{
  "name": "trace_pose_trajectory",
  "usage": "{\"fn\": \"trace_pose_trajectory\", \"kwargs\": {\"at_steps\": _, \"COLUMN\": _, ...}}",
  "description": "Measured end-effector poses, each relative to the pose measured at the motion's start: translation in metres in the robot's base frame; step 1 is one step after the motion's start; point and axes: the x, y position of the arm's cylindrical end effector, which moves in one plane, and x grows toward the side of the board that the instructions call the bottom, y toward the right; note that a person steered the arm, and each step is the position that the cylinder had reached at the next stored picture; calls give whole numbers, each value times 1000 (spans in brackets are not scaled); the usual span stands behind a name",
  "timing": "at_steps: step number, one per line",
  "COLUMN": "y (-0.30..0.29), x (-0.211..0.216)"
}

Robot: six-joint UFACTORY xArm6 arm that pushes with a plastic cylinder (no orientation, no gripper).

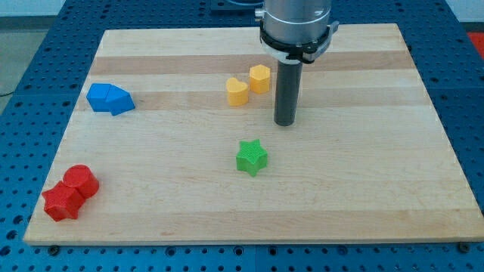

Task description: Move the green circle to the right of the heart

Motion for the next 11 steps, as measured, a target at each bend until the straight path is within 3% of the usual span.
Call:
{"fn": "trace_pose_trajectory", "kwargs": {"at_steps": 1, "y": 15, "x": 3}}
{"fn": "trace_pose_trajectory", "kwargs": {"at_steps": 2, "y": 68, "x": 4}}
{"fn": "trace_pose_trajectory", "kwargs": {"at_steps": 6, "y": 14, "x": -25}}
{"fn": "trace_pose_trajectory", "kwargs": {"at_steps": 7, "y": 37, "x": 19}}
{"fn": "trace_pose_trajectory", "kwargs": {"at_steps": 8, "y": 39, "x": 100}}
{"fn": "trace_pose_trajectory", "kwargs": {"at_steps": 9, "y": -1, "x": 146}}
{"fn": "trace_pose_trajectory", "kwargs": {"at_steps": 10, "y": -47, "x": 140}}
{"fn": "trace_pose_trajectory", "kwargs": {"at_steps": 11, "y": -53, "x": 112}}
